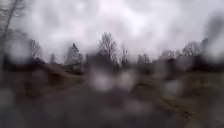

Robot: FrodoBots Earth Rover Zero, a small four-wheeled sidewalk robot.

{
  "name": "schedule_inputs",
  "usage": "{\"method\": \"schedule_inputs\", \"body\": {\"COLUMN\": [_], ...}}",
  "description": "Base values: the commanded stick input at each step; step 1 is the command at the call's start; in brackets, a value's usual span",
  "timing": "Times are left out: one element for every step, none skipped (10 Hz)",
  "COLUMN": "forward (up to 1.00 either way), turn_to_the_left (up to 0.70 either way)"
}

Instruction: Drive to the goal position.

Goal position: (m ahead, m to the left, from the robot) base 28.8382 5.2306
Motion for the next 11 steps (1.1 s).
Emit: {"method": "schedule_inputs", "body": {"forward": [0.7, 0.7, 0.7, 0.7, 0.7, 0.7, 0.7, 0.7, 0.7, 0.7, 0.7], "turn_to_the_left": [0.0, 0.0, 0.0, 0.0, 0.0, 0.0, 0.0, 0.0, 0.0, 0.0, 0.0]}}
